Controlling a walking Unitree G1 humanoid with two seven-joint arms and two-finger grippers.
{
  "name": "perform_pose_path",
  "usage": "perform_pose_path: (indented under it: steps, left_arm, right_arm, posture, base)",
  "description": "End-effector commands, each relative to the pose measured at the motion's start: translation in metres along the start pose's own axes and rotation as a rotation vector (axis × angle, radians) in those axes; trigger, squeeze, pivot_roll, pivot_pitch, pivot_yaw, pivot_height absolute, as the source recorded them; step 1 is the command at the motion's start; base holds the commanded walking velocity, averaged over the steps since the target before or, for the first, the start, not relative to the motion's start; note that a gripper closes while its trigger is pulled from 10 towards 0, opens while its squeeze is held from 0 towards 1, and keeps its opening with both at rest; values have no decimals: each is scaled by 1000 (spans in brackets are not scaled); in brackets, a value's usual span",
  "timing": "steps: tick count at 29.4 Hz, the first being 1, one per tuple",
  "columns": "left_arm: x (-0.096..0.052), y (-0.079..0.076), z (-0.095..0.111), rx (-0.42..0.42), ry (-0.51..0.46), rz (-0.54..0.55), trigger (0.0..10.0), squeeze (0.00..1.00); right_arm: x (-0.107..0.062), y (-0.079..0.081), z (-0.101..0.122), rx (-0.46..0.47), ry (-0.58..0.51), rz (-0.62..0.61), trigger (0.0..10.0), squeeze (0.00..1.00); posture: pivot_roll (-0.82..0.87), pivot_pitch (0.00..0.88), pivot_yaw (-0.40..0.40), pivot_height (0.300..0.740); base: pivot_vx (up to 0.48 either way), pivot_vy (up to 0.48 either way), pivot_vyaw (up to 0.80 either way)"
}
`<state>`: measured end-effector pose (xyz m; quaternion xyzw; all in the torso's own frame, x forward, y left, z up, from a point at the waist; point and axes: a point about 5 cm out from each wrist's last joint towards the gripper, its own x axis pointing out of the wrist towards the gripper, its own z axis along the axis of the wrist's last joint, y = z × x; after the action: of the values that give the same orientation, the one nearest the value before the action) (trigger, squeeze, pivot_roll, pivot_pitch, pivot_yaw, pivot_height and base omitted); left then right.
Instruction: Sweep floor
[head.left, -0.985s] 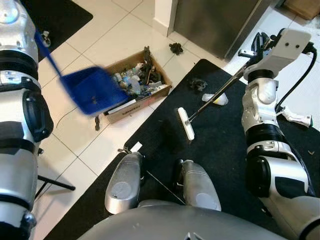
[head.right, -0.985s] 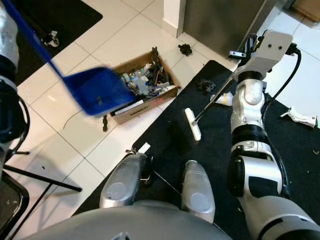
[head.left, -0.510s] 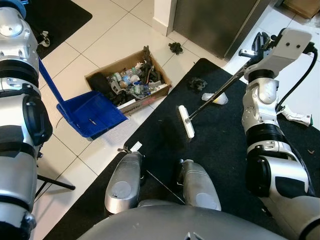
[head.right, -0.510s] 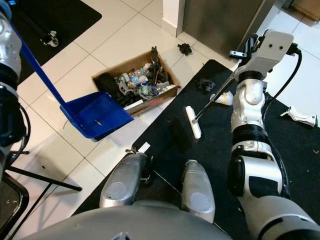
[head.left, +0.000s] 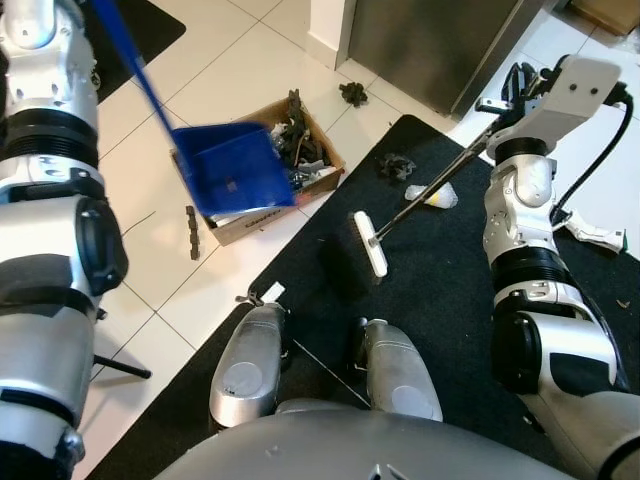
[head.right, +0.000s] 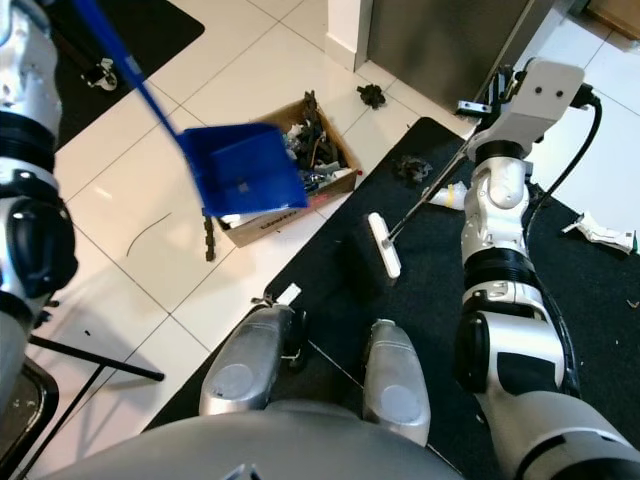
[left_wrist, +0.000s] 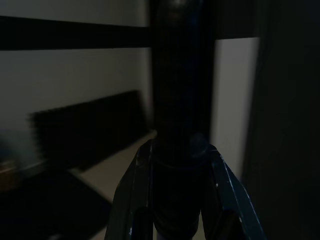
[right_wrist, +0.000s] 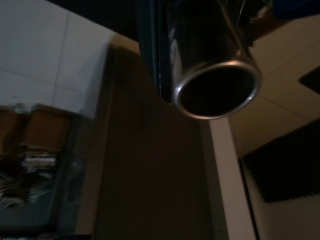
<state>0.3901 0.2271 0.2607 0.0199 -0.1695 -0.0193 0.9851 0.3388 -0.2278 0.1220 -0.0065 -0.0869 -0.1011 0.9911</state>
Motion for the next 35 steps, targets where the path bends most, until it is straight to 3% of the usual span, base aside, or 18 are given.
perform_pose_path:
  steps: [1, 4, 6, 7, 13, 17, 24, 31, 35]
  left_arm:
    - [-2, -13, -4, -34, 27, -66, 10000, 0]
    - [-26, -51, -11, -162, 61, -249, 10000, 0]
    - [-30, -56, -12, -177, 63, -276, 10000, 0]
    - [-39, -66, -16, -172, 72, -326, 10000, 0]
    - [-64, -92, -35, -202, 130, -396, 10000, 0]
    - [-90, -110, -63, -177, 209, -372, 10000, 0]
    - [-107, -116, -83, -122, 243, -342, 10000, 0]
    - [-134, -118, -111, -59, 312, -347, 10000, 0]
    - [-134, -118, -111, -59, 312, -347, 10000, 0]
  right_arm:
    - [9, 0, 18, -38, -66, -5, 10000, 0]
    - [10, 6, 24, -141, -87, -14, 10000, 0]
    - [10, 7, 24, -156, -87, -15, 10000, 0]
    - [10, 3, 22, -175, -71, -42, 10000, 0]
    - [9, -22, 17, -204, -29, -166, 10000, 0]
    - [0, -41, 3, -166, 57, -265, 10000, 0]
    - [-8, -39, -11, -135, 115, -268, 10000, 0]
    - [-23, -20, -33, -76, 180, -205, 10000, 0]
    - [-23, -20, -33, -76, 180, -205, 10000, 0]
  posture:
    - [192, 0, 11, 740]
    - [198, 0, 0, 740]
    - [198, 0, 0, 740]
    - [201, 0, -6, 740]
    - [195, 0, -15, 740]
    - [179, 0, -24, 740]
    - [173, 0, -31, 740]
    - [167, 0, -23, 740]
    - [167, 0, -23, 740]
  base:
    - [0, 0, 0]
    - [0, 0, 0]
    - [0, 0, 0]
    - [0, 0, 0]
    - [0, 0, 0]
    - [0, 0, 0]
    - [0, 0, 0]
    - [0, 0, 0]
    - [0, 0, 0]
